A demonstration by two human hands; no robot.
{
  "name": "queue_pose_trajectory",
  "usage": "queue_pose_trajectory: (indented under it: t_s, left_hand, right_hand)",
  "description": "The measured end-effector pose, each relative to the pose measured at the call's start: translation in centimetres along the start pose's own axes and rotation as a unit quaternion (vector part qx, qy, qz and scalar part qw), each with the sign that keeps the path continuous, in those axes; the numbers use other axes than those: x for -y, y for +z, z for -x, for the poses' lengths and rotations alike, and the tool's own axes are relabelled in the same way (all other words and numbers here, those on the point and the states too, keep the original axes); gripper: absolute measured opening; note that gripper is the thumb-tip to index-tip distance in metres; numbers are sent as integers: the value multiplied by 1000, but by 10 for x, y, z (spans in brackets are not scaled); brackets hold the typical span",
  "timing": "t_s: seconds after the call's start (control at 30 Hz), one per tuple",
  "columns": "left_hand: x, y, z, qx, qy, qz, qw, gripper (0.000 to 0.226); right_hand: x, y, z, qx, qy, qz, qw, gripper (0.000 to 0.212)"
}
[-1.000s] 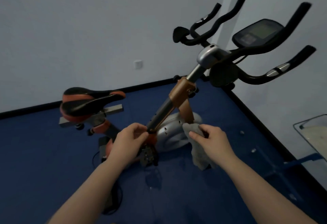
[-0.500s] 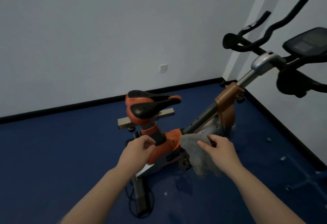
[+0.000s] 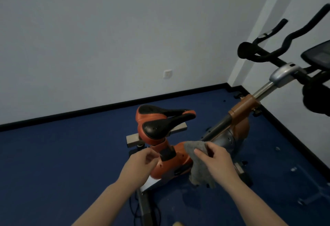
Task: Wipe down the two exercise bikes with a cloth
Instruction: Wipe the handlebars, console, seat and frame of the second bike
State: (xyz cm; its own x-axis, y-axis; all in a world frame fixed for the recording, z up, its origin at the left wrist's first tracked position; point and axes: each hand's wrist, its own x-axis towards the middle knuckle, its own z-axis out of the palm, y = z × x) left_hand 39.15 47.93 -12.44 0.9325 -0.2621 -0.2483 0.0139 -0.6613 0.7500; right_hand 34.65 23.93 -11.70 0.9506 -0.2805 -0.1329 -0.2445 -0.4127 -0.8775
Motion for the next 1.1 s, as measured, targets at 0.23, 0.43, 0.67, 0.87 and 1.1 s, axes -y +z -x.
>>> queue_pose_trajectory:
  t_s: [0.23, 0.43, 0.67, 0.87, 1.1]
  left_hand:
    - [11, -31, -33, -115, 28, 60, 991, 21]
    - [16, -44, -67, -152, 63, 44, 985, 29]
    - [34, -70, -110, -31, 177, -32, 983, 23]
    - [50, -79, -130, 8, 228, -30, 973, 26]
    - [67, -85, -146, 61, 307, -35, 949, 48]
  right_hand:
    - [15, 37, -33, 1, -9, -36, 999, 8]
    - [41, 76, -55, -122, -22, -50, 991, 12]
    - [52, 166, -46, -93, 17, -46, 994, 40]
    - [61, 178, -62, -256, 20, 96, 962, 15]
    - [76, 224, -77, -391, 116, -114, 906, 17]
